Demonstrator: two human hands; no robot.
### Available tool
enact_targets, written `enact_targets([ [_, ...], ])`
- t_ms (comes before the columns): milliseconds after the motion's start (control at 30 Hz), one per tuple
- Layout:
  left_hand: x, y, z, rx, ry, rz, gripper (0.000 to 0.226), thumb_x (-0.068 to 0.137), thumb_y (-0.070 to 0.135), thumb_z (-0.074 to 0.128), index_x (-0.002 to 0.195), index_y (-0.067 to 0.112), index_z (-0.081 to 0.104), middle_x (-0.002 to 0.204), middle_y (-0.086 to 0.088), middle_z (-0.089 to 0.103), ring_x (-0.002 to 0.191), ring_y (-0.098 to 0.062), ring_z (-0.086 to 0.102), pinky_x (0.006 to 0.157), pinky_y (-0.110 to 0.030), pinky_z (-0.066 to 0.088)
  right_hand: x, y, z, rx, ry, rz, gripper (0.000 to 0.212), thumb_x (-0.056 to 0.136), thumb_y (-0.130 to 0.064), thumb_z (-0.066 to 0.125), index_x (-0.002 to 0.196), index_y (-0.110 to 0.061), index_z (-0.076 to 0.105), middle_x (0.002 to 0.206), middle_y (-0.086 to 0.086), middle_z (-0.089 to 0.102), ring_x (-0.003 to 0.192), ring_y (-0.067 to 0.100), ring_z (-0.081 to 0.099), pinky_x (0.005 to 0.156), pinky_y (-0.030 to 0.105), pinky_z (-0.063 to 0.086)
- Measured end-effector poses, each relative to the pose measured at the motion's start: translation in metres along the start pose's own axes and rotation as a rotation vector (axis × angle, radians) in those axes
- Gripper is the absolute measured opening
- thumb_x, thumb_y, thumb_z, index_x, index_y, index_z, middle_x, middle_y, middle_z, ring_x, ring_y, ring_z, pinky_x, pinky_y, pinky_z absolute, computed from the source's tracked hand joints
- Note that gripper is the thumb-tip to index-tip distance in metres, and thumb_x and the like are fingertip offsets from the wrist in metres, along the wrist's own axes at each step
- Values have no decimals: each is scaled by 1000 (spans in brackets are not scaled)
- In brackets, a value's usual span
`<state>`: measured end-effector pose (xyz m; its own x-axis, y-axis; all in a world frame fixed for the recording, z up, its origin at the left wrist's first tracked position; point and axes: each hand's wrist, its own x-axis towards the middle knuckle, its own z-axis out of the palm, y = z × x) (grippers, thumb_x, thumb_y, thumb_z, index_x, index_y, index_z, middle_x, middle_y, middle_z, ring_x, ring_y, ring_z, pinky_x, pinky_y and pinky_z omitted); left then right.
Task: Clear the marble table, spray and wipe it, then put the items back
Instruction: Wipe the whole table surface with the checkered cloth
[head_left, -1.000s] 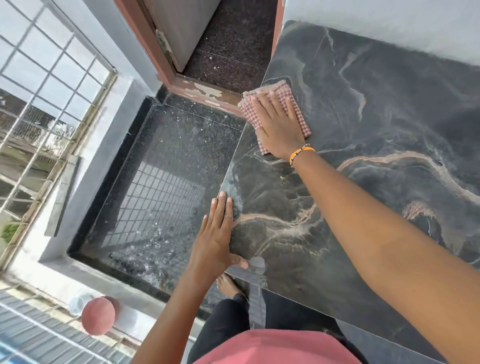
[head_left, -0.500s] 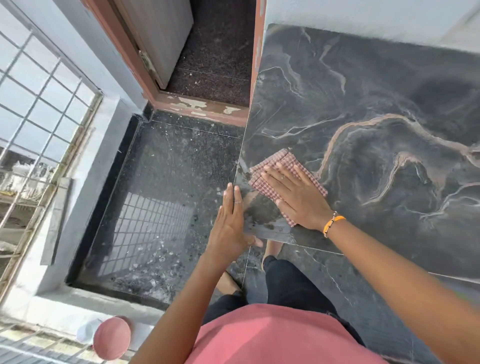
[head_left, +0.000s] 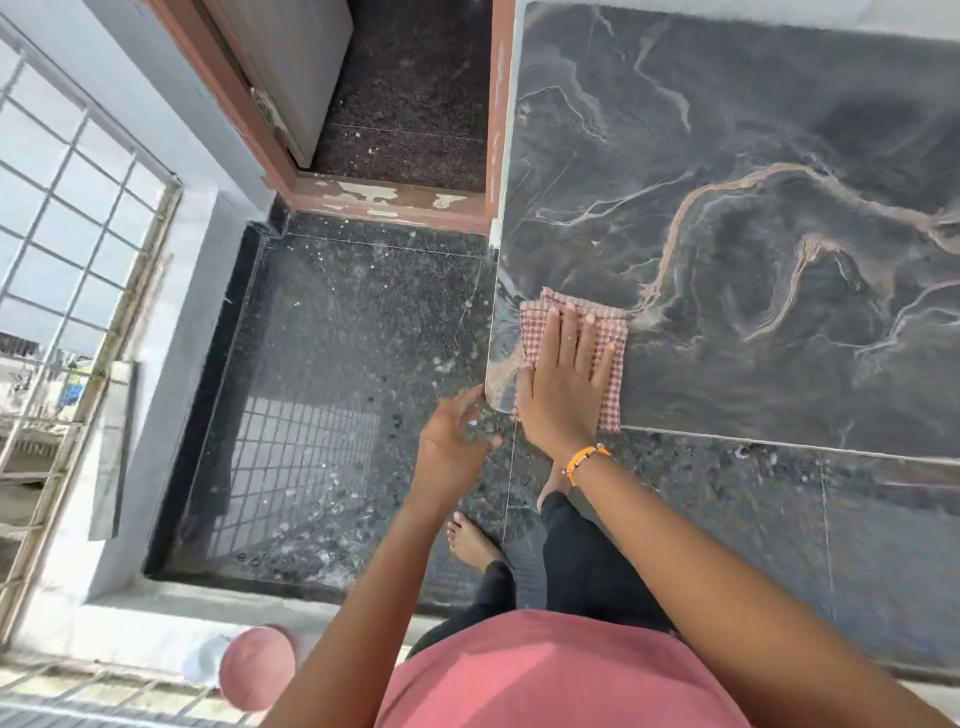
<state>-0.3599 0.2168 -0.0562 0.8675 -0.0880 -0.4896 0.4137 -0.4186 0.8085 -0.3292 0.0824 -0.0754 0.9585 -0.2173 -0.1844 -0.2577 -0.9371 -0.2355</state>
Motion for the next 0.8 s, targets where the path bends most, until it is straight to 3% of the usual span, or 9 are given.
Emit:
enact_targets([
  [100,-5,-3,1,-124,-44,-58,63,81,-7,61,137,14,41,134,5,50,119,-11,47,83,-5,43,35,-10,-6,-20,4,-59,66,93,-31,33,150,-12,5,159,7,3,146,29,1,116,51,-2],
  [167,-10,-3,2,-217,-56,-81,63,83,-11,57,137,17,42,137,5,48,123,-13,45,96,-17,40,59,-19,-11,-21,5,-101,64,95,-31,33,150,-13,7,159,6,4,146,28,1,116,50,-2],
  [233,-16,-2,3,-318,-69,-110,64,84,-13,53,136,22,42,137,10,46,124,-11,43,99,-25,39,76,-25,-15,-23,-17,-162,63,95,-31,33,150,-16,7,159,3,4,147,25,1,116,49,-2],
  [333,-23,-1,5,-416,-88,-167,66,85,-13,49,133,31,44,130,19,45,124,-8,43,98,-29,40,78,-23,-18,-60,-68,-329,62,94,-26,33,150,-17,8,160,1,4,147,22,0,117,47,-2],
  [433,-26,0,6,-443,-82,-201,65,86,-14,45,130,34,47,131,17,46,125,-10,44,104,-37,38,60,-10,-17,-133,-96,-490,62,94,-26,30,150,-17,7,160,0,3,147,21,-2,117,45,-5],
  [600,-23,7,1,-405,-83,-204,61,88,-14,39,133,26,47,138,12,47,119,-10,48,94,-27,37,17,28,-13,-223,-143,-693,62,93,-29,27,150,-20,1,158,-4,-1,145,14,-7,116,40,-13],
  [700,-23,10,-2,-385,-75,-200,56,90,-10,40,129,27,52,133,10,51,117,-9,48,100,-30,35,9,62,-20,-243,-147,-679,62,95,-31,26,148,-25,-5,157,-8,-6,142,9,-12,115,36,-17],
  [800,-25,11,-4,-364,-91,-182,56,90,-11,38,130,27,51,137,9,48,120,-9,47,109,-35,31,2,90,-27,-201,-114,-490,63,96,-29,28,147,-27,-8,159,-6,-4,143,10,-14,116,35,-16],
])
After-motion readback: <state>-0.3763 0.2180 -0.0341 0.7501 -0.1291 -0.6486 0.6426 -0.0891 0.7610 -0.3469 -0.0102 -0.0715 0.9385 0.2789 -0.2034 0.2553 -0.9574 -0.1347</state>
